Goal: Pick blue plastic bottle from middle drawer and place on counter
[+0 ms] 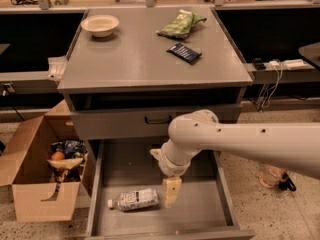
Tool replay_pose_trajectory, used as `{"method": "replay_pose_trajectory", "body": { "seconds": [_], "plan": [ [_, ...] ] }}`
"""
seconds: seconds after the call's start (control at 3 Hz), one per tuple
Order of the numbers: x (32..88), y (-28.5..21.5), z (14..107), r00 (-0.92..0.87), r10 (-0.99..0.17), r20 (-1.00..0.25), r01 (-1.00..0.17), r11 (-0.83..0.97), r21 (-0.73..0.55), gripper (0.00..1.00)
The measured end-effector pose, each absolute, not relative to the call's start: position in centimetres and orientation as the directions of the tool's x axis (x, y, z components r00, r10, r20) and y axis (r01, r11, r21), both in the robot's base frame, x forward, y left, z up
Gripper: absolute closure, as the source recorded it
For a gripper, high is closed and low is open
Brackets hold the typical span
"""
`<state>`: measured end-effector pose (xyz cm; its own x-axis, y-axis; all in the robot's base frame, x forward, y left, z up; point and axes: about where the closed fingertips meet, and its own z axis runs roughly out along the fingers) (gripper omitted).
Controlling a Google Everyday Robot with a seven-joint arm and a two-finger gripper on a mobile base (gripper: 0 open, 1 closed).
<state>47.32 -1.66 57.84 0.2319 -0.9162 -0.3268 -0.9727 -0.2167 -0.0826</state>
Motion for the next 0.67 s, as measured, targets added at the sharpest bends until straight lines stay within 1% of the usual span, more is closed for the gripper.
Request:
{"method": "replay_pose_trajectory", "body": {
  "seconds": [0.67],
  "plan": [
    [49.6,-0.3,50.1,0.266,-0.914,-0.306,-0.963,-0.241,-0.118,0.00]
  ]
}}
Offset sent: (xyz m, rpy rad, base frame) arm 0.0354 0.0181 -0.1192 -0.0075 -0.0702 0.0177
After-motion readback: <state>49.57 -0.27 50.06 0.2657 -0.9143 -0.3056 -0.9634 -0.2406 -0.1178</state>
